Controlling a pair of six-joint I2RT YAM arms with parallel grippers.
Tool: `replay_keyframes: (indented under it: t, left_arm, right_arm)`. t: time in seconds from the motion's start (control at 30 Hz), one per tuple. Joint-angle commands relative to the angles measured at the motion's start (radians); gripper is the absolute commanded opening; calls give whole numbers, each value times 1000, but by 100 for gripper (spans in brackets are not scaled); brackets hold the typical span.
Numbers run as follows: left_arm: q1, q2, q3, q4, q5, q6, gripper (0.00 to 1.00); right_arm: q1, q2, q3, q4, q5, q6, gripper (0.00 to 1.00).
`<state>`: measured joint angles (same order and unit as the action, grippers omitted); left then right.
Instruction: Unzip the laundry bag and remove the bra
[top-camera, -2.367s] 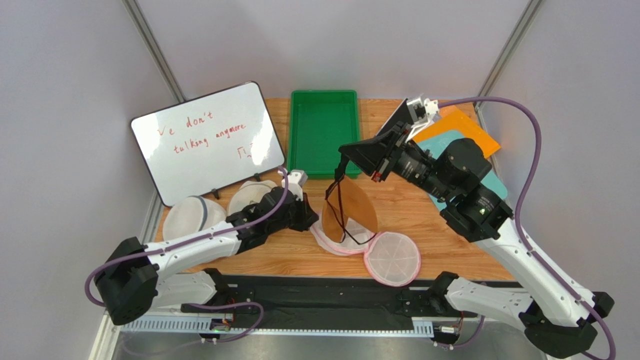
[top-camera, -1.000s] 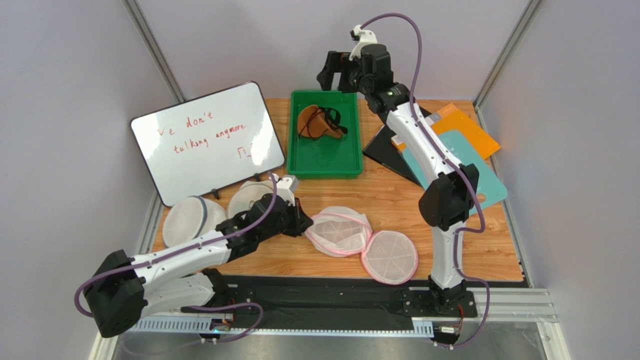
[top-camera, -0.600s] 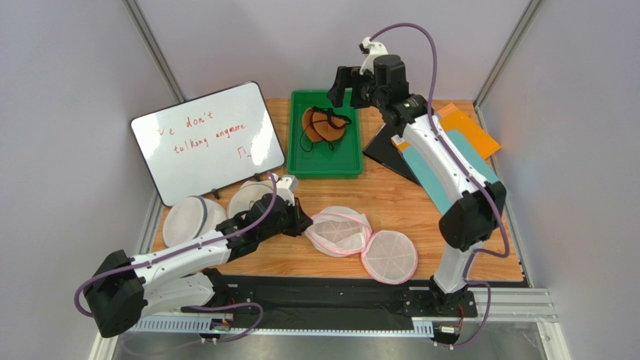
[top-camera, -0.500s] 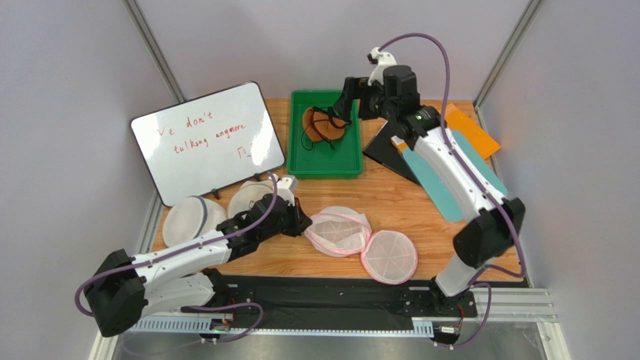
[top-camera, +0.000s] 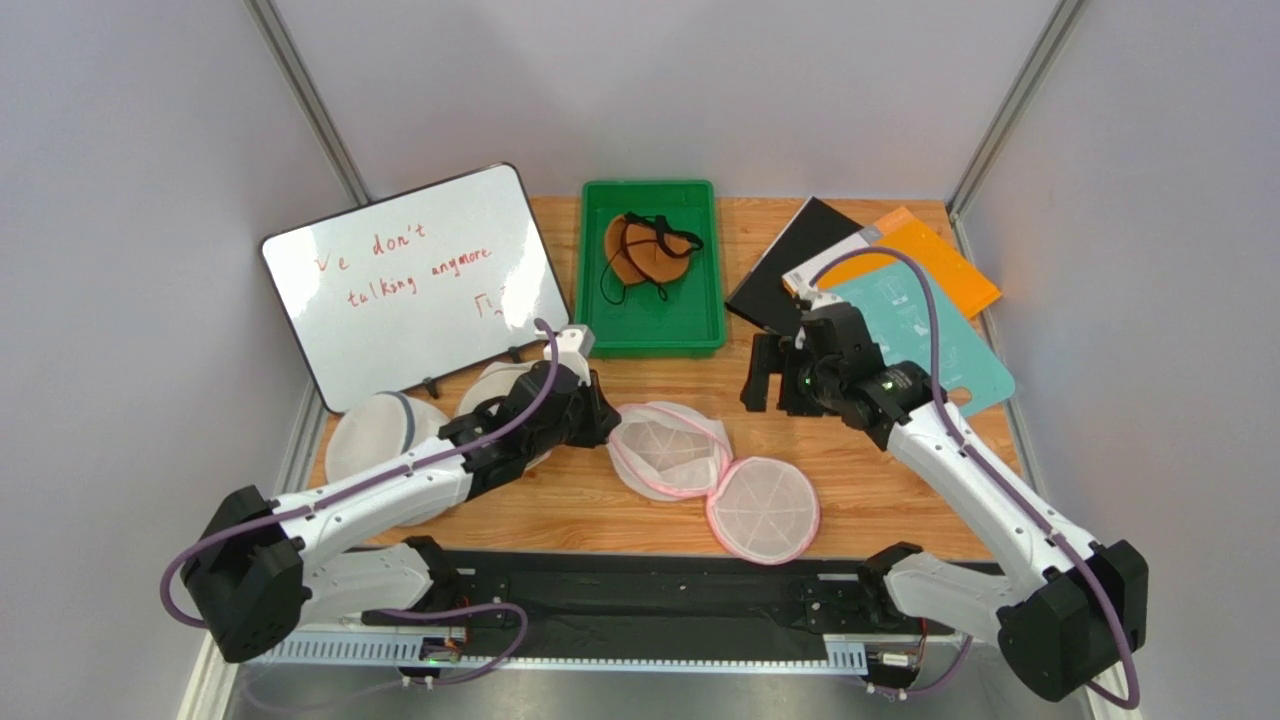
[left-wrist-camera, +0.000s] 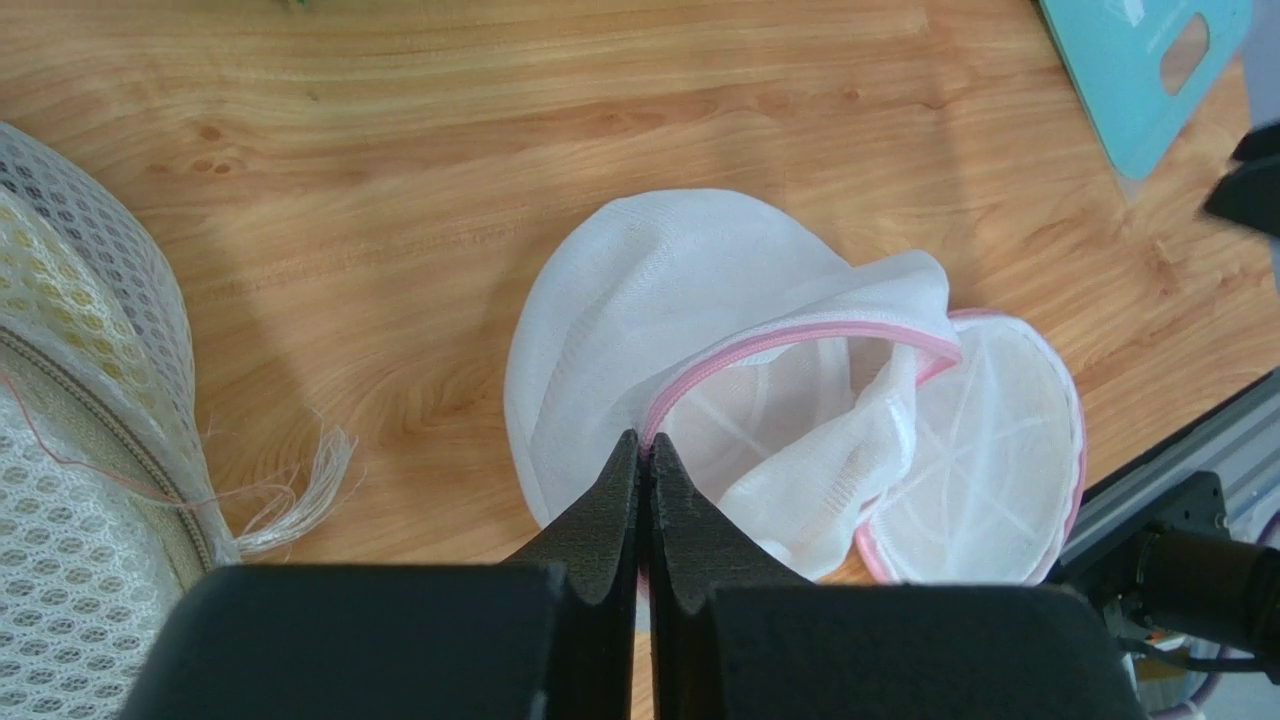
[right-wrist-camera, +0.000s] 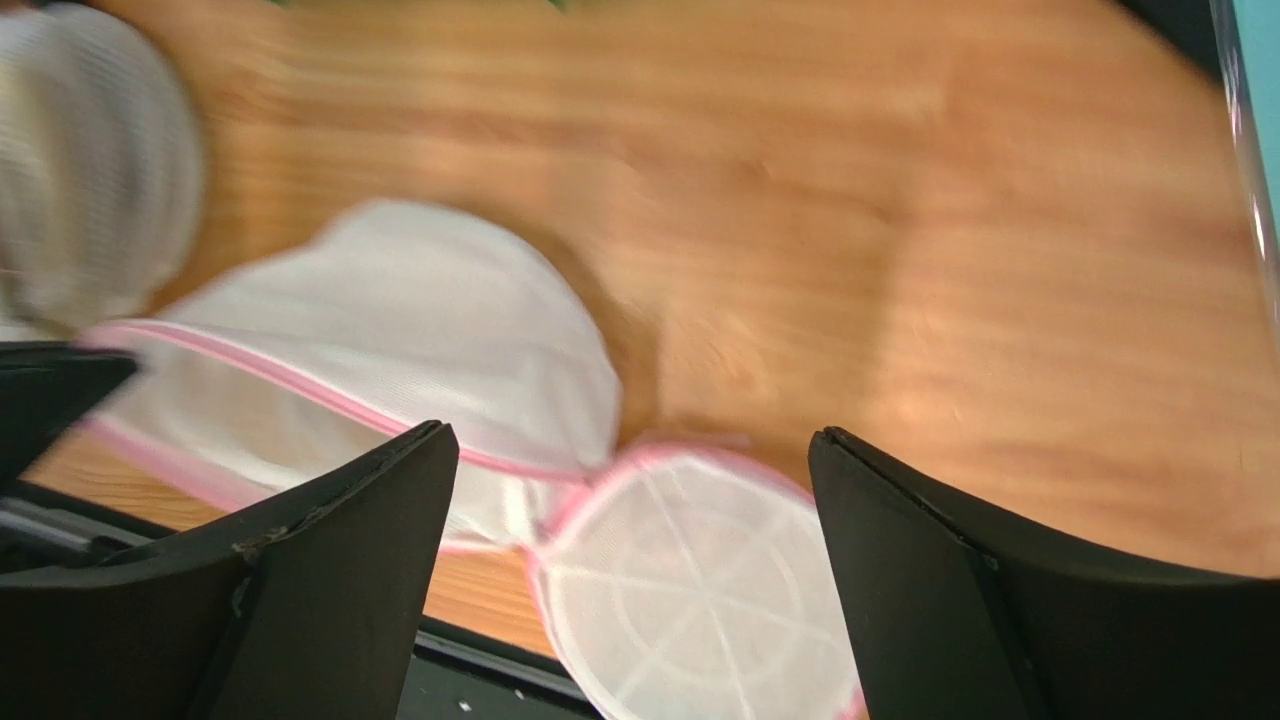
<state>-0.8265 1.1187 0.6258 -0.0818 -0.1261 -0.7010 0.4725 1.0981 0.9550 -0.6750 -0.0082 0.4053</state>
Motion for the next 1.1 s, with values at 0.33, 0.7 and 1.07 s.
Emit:
replay_keyframes:
  t: [0.33,0.7,1.07]
  left_arm:
    - [7,-53,12,-50,-43,6,0]
    - [7,-56,8,-42,-38,11,0]
    - [10,-69,11,-49,-43,14,0]
  right_arm:
    - [-63,-174,-252,-270,79,291,94]
    - [-61,-432,-430,-357,60,489,80]
    - [-61,-402,-510,-321,62,489,68]
